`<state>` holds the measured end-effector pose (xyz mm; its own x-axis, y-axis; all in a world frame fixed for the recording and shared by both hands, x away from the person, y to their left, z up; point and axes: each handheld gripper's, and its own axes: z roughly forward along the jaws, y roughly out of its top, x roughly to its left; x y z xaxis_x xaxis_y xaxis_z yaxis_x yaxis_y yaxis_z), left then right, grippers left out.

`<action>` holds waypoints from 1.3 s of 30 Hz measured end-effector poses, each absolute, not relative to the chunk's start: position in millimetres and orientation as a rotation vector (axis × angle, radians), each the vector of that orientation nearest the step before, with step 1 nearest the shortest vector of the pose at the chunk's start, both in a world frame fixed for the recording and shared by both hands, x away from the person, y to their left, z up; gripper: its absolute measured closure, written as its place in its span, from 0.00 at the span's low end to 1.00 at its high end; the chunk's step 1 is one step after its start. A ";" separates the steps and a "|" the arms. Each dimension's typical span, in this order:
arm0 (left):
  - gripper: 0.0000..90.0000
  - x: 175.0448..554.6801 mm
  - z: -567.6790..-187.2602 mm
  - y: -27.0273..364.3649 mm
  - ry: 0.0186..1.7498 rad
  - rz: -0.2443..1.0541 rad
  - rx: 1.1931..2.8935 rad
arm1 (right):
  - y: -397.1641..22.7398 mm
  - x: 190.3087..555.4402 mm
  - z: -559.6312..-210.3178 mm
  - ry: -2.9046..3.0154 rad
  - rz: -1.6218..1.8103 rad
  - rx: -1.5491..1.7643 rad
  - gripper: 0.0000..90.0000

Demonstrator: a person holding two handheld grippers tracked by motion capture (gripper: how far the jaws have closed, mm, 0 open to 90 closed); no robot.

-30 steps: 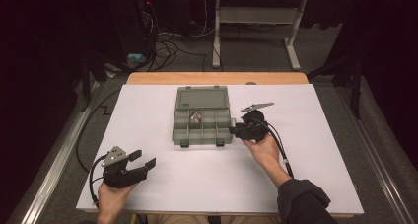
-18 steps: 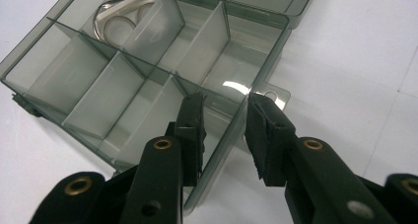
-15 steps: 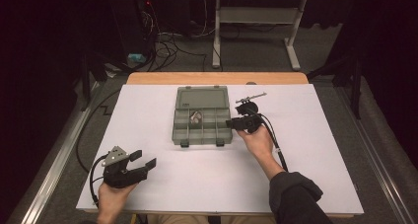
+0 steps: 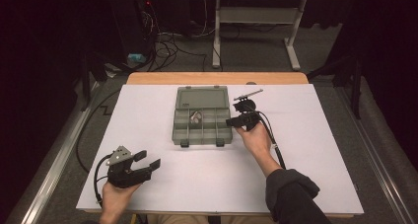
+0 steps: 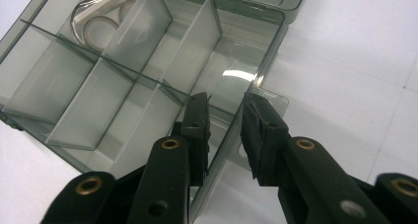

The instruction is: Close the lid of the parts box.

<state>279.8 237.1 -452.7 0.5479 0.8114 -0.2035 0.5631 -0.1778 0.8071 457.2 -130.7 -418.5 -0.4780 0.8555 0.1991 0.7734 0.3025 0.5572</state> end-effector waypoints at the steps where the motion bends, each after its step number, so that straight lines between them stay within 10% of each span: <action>1: 0.38 280.3 -452.3 237.0 1.127 0.336 1.862 | -131.0 457.6 -418.5 2.417 0.911 1.530 0.80; 39: 0.45 404.8 -414.3 202.0 1.263 0.344 1.964 | -131.2 458.7 -422.2 2.396 0.897 1.537 0.82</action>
<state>404.8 202.0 -414.3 0.4743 0.8639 -0.1694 0.6588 -0.2207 0.7192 458.7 -131.2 -422.2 -0.4608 0.8686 0.1824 0.7746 0.2934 0.5602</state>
